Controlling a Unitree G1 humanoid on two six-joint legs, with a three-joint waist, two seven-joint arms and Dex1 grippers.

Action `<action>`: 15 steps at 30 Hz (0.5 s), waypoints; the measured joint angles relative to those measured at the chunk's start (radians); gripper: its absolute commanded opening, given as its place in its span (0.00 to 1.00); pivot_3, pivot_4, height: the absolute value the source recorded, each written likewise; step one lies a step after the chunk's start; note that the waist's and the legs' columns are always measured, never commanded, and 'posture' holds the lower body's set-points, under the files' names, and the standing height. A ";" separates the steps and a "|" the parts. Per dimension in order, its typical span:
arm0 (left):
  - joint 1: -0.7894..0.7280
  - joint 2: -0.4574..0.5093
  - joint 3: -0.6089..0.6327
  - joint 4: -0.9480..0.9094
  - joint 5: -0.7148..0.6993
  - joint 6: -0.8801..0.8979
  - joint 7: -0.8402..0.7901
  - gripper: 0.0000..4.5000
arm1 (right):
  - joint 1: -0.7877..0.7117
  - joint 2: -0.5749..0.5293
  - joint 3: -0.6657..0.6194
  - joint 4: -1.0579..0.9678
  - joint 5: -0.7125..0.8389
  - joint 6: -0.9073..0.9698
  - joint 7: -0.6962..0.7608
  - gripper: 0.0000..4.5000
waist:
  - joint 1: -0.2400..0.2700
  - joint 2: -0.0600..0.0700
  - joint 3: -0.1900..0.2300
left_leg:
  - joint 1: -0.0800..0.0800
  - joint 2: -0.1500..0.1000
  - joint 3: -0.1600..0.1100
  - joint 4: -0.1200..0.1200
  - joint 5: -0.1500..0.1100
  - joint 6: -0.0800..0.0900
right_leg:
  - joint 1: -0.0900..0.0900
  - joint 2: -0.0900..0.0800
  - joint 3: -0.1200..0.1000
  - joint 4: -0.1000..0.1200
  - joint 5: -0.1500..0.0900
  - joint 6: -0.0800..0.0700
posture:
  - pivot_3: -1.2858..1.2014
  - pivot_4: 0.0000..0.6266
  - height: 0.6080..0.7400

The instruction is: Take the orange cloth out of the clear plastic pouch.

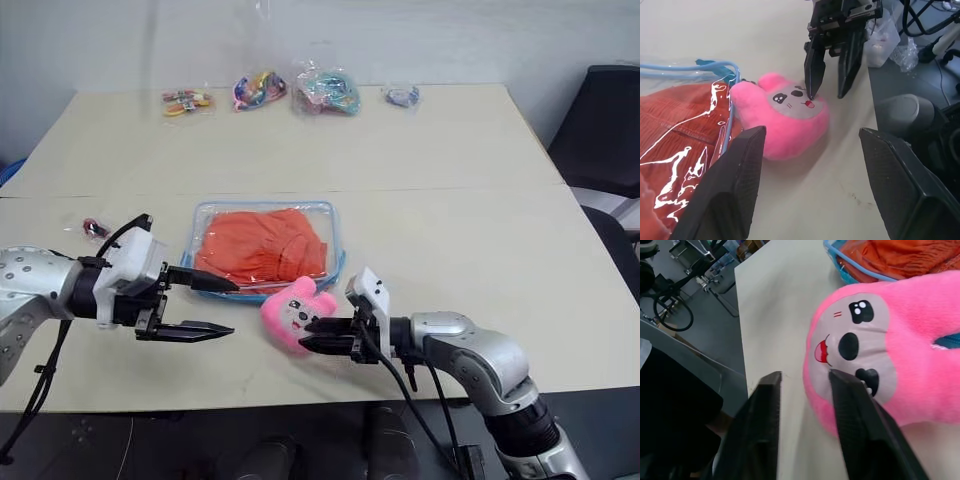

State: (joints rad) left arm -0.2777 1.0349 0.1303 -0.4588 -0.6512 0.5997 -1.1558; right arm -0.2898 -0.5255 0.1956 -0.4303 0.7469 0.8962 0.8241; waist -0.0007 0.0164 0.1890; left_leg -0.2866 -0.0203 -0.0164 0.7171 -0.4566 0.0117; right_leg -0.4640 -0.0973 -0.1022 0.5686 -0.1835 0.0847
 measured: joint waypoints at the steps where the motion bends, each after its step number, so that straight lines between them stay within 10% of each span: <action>1: -0.004 -0.008 -0.017 0.001 0.014 -0.006 0.003 0.70 | 0.000 -0.016 0.000 -0.007 -0.002 -0.002 0.003 0.67 | 0.001 0.000 0.000 | 0.000 0.000 0.000 0.000 0.000 0.000 | 0.000 0.000 0.000 0.000 0.000 0.000 | 0.52 0.24 1.00; 3: -0.014 -0.035 -0.064 0.004 0.047 -0.016 0.017 0.70 | 0.001 -0.058 -0.005 -0.043 -0.014 -0.007 0.009 0.82 | 0.003 0.000 0.000 | 0.000 0.000 0.000 0.000 0.000 0.000 | 0.000 -0.001 0.000 0.000 0.000 0.000 | 0.52 0.24 1.00; 15: -0.108 -0.175 -0.217 0.106 0.195 -0.034 0.123 0.70 | 0.015 -0.282 -0.104 -0.236 -0.098 -0.132 0.045 0.82 | 0.005 -0.001 0.000 | -0.001 0.000 0.001 0.000 0.000 0.000 | 0.000 0.000 0.000 -0.001 0.001 0.001 | 0.52 0.24 1.00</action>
State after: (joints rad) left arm -0.3859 0.8599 -0.0863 -0.3528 -0.4563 0.5660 -1.0328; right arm -0.2747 -0.8076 0.0911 -0.6663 0.6492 0.7637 0.8692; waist 0.0038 0.0156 0.1887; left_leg -0.2875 -0.0207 -0.0159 0.7175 -0.4566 0.0120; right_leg -0.4635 -0.0973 -0.1025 0.5677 -0.1830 0.0856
